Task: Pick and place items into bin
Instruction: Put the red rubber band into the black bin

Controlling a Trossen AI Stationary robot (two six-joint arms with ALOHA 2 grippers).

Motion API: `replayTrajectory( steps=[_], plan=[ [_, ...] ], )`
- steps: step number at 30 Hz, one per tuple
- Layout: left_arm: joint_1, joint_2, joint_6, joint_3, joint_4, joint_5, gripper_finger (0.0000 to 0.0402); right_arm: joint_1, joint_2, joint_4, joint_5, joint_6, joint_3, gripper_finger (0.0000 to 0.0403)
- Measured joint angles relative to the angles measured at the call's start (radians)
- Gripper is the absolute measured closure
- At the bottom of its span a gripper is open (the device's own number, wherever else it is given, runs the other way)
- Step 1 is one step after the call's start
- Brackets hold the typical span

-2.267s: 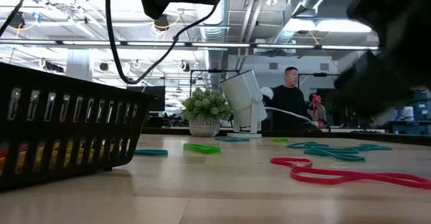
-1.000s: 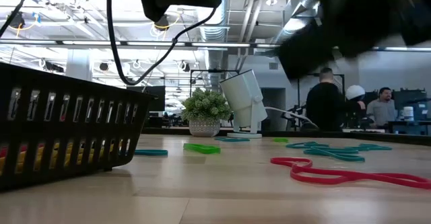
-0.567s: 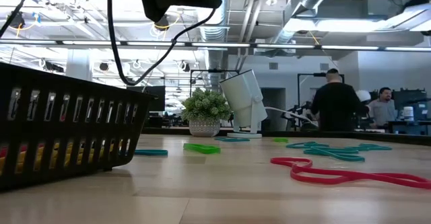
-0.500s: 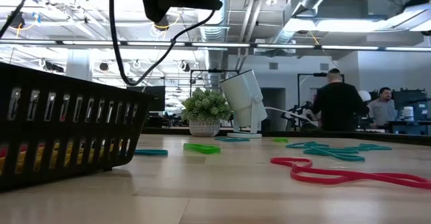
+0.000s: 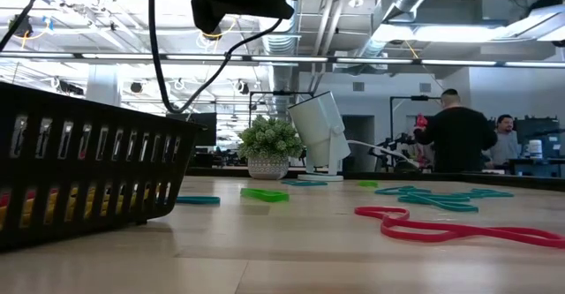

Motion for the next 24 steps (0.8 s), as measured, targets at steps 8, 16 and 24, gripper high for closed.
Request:
replayTrajectory(
  steps=[8,16,24],
  plan=[
    [-0.009,0.000,-0.097,0.000,-0.030,0.043,0.0287,0.000,-0.111,-0.001,0.002,0.022,-0.101,0.0340],
    [-0.018,0.000,-0.141,0.000,-0.053,0.045,0.0287,0.005,-0.302,-0.052,0.003,0.013,-0.112,0.0340],
    [-0.012,0.000,-0.139,0.000,-0.051,0.005,0.0287,-0.029,-0.375,0.025,0.004,-0.042,-0.114,0.0340]
  ],
)
